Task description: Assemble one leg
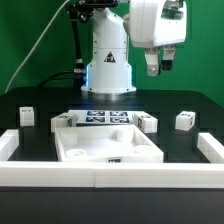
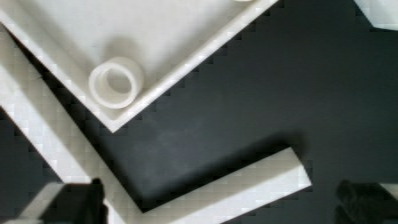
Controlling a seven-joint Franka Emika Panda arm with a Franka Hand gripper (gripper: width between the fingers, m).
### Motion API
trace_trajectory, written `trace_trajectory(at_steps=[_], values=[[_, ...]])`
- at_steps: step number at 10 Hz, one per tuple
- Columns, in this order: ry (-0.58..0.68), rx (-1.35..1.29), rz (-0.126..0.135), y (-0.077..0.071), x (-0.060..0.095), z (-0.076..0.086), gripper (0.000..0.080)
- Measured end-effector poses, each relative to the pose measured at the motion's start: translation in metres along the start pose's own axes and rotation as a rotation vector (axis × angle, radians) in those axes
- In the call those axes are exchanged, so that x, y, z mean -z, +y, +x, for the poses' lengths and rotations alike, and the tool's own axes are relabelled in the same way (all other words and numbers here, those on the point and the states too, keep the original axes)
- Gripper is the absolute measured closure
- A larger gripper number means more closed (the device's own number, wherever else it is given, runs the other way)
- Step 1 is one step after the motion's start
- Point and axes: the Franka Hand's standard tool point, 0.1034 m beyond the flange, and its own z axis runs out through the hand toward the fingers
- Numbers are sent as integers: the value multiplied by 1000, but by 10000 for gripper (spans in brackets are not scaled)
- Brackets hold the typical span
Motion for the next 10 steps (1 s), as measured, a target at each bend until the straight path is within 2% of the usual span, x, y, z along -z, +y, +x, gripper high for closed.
trace_trajectory(at_steps=[6, 8, 10], values=[[-4, 30, 1, -1, -2, -2, 150], [-19, 207, 8, -7, -12, -14, 150], [-72, 361, 1, -6, -18, -21, 150]])
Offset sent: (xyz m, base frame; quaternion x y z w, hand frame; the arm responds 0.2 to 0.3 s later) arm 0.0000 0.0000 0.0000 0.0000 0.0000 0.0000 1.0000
